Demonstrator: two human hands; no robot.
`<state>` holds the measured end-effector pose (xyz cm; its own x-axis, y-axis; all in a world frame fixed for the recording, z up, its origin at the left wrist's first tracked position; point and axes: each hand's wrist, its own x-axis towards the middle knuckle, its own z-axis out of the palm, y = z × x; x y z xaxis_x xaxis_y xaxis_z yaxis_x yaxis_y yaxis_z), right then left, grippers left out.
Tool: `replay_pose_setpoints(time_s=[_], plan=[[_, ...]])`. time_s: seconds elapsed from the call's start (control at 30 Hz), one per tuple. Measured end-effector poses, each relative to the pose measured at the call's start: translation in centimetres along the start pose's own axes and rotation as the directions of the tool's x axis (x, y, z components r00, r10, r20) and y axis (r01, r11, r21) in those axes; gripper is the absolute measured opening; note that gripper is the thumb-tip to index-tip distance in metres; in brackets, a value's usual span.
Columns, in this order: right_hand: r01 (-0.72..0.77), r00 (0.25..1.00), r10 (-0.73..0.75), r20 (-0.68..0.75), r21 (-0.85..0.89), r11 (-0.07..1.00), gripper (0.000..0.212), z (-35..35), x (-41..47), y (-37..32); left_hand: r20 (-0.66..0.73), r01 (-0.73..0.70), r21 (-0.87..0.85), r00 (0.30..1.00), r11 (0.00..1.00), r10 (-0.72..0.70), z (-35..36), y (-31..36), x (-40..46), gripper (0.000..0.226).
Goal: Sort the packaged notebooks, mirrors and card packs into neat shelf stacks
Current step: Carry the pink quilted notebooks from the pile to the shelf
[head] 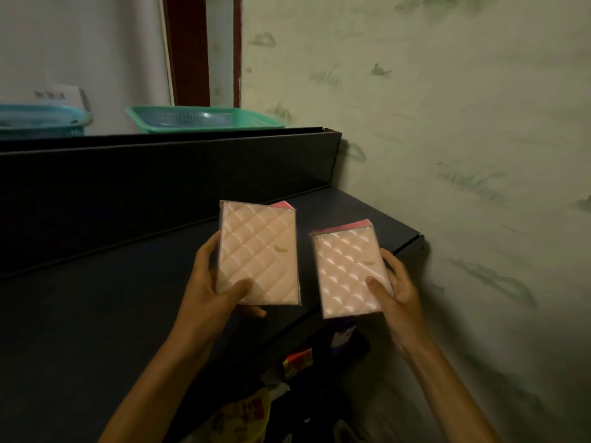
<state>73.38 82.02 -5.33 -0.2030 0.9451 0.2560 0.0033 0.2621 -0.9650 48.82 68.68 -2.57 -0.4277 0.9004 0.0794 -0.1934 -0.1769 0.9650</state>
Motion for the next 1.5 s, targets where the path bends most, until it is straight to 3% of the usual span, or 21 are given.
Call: replay_pose_setpoints(time_s=[0.4, 0.7, 0.87, 1.0, 1.17, 1.33, 1.5], plan=[[-0.039, 0.979, 0.034, 0.202, 0.021, 0.999, 0.049, -0.5, 16.8, 5.0, -0.249, -0.019, 0.085, 0.968, 0.996, 0.04, 4.7, -2.0, 7.6, 0.074], [-0.091, 0.907, 0.073, 0.415, 0.023, 0.996, 0.047, -0.1, 26.6, 7.6, -0.442, -0.003, 0.089, 0.896, 0.996, 0.043, 9.2, -3.7, 11.5, 0.074], [-0.145, 0.853, 0.165, 0.495, -0.078, 0.986, 0.045, 0.6, 28.6, 8.3, -0.493, 0.004, 0.075, 0.869, 0.997, 0.034, 10.5, -4.5, 12.5, 0.072], [0.012, 0.825, 0.165, 0.541, -0.308, 0.951, 0.051, 0.5, 29.7, 8.5, -0.509, 0.011, 0.079, 0.86, 0.997, 0.031, 11.4, -4.9, 13.4, 0.073], [0.308, 0.831, 0.022, 0.555, -0.493, 0.814, 0.053, 0.0, 29.9, 8.6, -0.513, 0.039, 0.089, 0.858, 0.995, 0.012, 12.3, -5.4, 14.3, 0.073], [0.536, 0.766, -0.107, 0.634, -0.538, 0.65, 0.051, -1.7, 31.5, 8.5, -0.496, 0.061, 0.076, 0.868, 0.995, -0.016, 13.8, -5.8, 15.8, 0.075], [0.592, 0.73, -0.082, 0.678, -0.568, 0.572, 0.05, -3.2, 33.6, 8.7, -0.469, 0.07, 0.081, 0.883, 0.994, -0.024, 16.2, -6.6, 17.9, 0.075]])
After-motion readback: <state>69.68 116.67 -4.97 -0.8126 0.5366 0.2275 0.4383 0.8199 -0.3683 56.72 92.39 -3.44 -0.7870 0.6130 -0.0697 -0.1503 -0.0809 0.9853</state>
